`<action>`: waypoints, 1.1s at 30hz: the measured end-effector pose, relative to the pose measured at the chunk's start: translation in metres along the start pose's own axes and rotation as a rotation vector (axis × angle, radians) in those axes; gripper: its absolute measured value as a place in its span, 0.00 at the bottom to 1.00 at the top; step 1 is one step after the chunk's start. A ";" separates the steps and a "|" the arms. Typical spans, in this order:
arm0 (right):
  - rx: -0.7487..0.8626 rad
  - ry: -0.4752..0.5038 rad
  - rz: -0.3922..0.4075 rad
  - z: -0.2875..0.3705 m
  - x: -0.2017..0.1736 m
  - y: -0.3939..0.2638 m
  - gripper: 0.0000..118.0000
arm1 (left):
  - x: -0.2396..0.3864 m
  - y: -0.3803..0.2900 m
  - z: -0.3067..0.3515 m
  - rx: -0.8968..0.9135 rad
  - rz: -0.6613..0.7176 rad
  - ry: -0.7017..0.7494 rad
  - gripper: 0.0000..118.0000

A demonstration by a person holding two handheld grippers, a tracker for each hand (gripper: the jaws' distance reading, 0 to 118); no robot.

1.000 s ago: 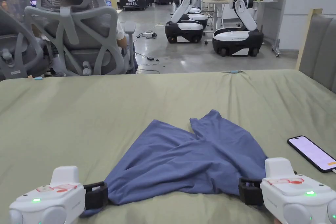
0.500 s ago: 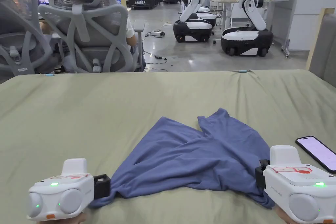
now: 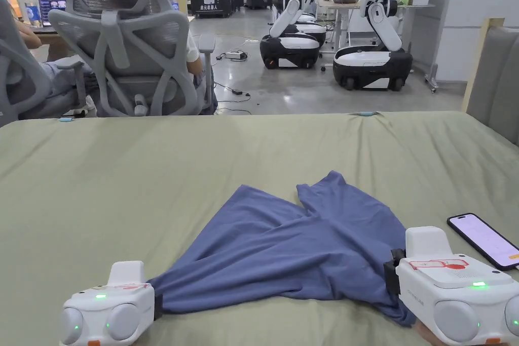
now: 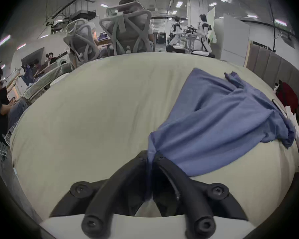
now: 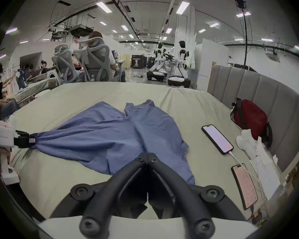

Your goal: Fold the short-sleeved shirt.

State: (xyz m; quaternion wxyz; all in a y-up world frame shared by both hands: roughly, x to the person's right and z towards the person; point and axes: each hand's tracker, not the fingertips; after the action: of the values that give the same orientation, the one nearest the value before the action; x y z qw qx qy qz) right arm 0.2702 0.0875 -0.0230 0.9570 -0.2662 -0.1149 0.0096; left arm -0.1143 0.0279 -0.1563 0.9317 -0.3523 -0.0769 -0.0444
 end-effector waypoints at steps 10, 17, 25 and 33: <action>-0.089 0.020 0.052 -0.109 0.055 0.091 0.65 | 0.001 0.048 -0.001 0.058 -0.018 -0.038 0.03; -0.308 0.032 0.091 -0.256 0.081 0.128 0.67 | 0.021 0.074 -0.021 0.092 -0.049 -0.072 0.03; -0.473 0.053 0.031 -0.312 0.092 0.094 0.48 | 0.025 0.079 -0.025 0.075 -0.036 -0.059 0.03; -0.307 0.054 0.153 -0.258 0.061 0.134 0.02 | 0.030 0.121 -0.014 0.133 -0.033 -0.068 0.03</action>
State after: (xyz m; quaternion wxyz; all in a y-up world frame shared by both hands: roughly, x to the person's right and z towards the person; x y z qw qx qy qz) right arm 0.3937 0.0759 -0.2931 0.9043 -0.4174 -0.0689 0.0576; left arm -0.0666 0.1083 -0.2394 0.9489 -0.2898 -0.1170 -0.0429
